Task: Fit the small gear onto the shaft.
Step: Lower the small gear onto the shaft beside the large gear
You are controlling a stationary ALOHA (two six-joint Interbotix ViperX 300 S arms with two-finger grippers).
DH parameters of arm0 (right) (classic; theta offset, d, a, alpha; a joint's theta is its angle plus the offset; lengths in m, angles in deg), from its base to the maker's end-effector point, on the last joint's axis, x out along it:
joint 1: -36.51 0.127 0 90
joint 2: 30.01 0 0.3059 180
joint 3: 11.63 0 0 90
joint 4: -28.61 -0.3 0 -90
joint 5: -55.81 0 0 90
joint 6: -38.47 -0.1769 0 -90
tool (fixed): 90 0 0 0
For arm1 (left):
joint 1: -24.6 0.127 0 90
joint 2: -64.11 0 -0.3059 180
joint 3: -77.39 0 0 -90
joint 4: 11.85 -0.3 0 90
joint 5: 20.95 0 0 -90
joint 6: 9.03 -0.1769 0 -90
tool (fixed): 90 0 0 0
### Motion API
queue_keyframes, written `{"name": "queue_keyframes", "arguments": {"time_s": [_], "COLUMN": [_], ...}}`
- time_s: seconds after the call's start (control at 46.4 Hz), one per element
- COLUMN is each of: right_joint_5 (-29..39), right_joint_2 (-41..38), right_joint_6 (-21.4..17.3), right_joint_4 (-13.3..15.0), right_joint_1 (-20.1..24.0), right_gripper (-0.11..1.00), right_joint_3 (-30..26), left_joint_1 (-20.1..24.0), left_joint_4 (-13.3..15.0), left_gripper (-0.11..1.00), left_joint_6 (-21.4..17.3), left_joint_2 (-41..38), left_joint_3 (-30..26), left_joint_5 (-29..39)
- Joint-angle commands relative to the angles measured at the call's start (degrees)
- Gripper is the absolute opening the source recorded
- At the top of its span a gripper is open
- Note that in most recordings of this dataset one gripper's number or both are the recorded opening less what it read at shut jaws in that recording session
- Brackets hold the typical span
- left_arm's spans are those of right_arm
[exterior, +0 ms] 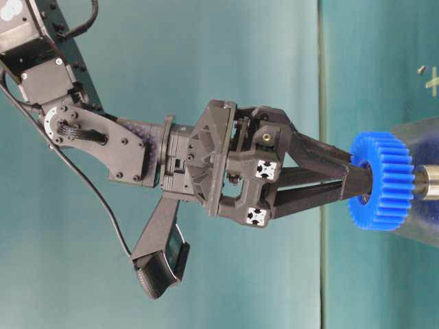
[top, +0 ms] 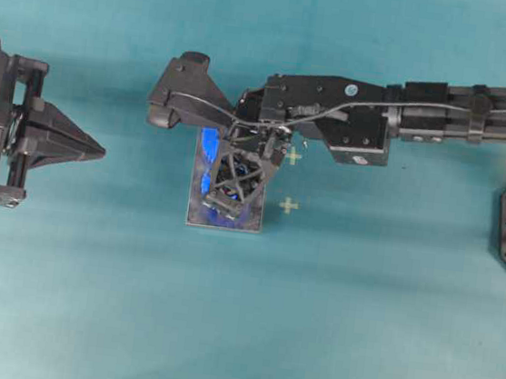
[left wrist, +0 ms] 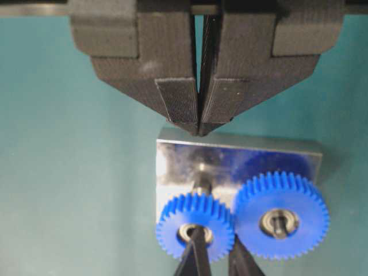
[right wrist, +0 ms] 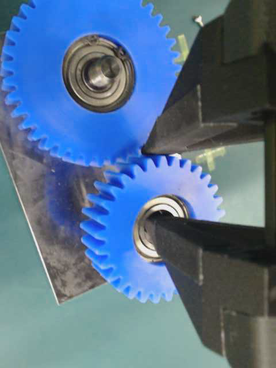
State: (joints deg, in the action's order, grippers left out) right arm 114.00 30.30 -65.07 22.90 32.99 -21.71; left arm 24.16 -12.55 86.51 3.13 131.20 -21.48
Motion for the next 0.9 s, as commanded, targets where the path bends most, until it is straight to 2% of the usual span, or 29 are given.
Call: {"name": "queue_keyframes", "arguments": {"time_s": [0.0, 0.194, 0.237, 0.323, 0.388, 0.711, 0.797, 0.883], "right_joint_5": [0.4, 1.8, 1.9, 1.9, 1.9, 3.3, 3.4, 3.3], "right_joint_2": [0.5, 0.9, 1.0, 1.4, 1.6, 2.8, 4.6, 6.0], "right_joint_6": [0.4, -0.2, -0.2, -0.3, -0.3, -0.2, -0.2, -0.1], "right_joint_4": [-0.2, -0.2, -0.2, -0.2, -0.1, 0.0, 0.1, 0.2], "right_joint_1": [0.2, 0.2, 0.2, 0.2, 0.2, 0.1, 0.1, -0.1], "right_gripper": [0.36, 0.36, 0.4, 0.56, 0.61, 0.59, 0.56, 0.48], "right_joint_3": [-0.6, -0.6, -0.6, -0.7, -0.7, -1.1, -1.0, -0.9], "left_joint_1": [0.1, 0.1, 0.1, 0.1, 0.1, 0.1, 0.1, 0.1], "left_joint_4": [-0.1, -0.1, -0.1, -0.1, -0.1, -0.1, -0.1, -0.1], "left_gripper": [0.0, 0.0, 0.0, 0.0, 0.0, 0.0, 0.0, 0.0], "left_joint_6": [-0.1, -0.1, -0.1, -0.1, -0.1, 0.1, 0.2, 0.2], "left_joint_2": [0.2, 0.2, 0.2, 0.3, 0.3, 0.2, 0.3, 0.2], "left_joint_3": [-0.6, -0.7, -0.7, -0.8, -0.8, -0.9, -1.0, -0.9], "left_joint_5": [-0.5, -0.5, -0.5, -0.5, -0.5, -0.5, -0.5, -0.5]}}
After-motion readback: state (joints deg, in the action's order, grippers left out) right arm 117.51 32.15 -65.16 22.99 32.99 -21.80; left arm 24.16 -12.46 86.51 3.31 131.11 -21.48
